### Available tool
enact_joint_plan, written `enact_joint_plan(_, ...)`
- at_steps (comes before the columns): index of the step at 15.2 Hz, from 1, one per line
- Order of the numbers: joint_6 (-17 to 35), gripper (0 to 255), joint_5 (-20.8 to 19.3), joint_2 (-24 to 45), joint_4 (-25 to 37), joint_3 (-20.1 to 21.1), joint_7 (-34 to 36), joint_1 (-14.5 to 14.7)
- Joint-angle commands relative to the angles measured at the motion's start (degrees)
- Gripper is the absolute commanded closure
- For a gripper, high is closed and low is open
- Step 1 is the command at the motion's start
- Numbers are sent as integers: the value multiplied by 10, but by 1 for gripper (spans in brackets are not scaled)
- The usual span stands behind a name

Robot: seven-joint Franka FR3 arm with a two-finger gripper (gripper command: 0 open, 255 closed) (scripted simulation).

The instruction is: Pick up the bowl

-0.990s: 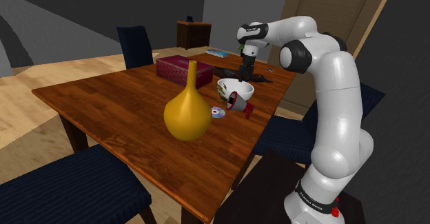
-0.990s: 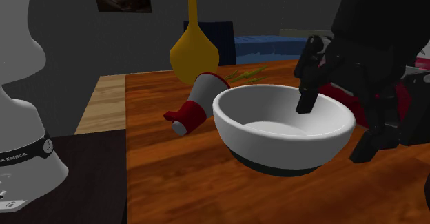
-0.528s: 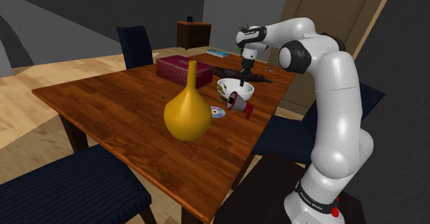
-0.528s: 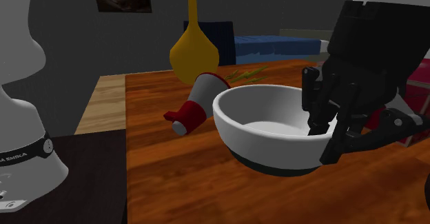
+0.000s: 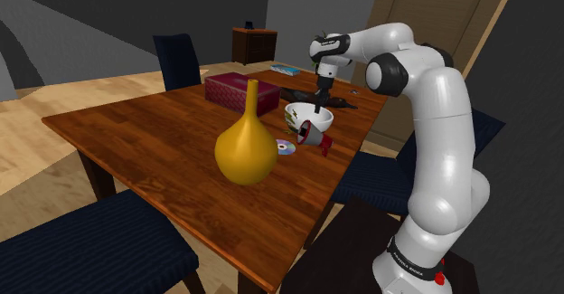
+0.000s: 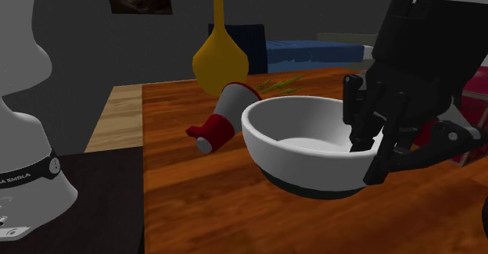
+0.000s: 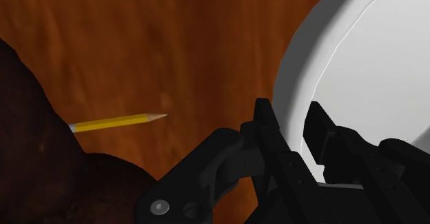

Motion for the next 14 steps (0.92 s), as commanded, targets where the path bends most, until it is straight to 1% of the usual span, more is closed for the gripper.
enact_joint_plan(1,-11,255,-1,-2,9,-1,1,-1)
enact_joint_plan(14,-113,255,-2,2,118,-2,13,-17)
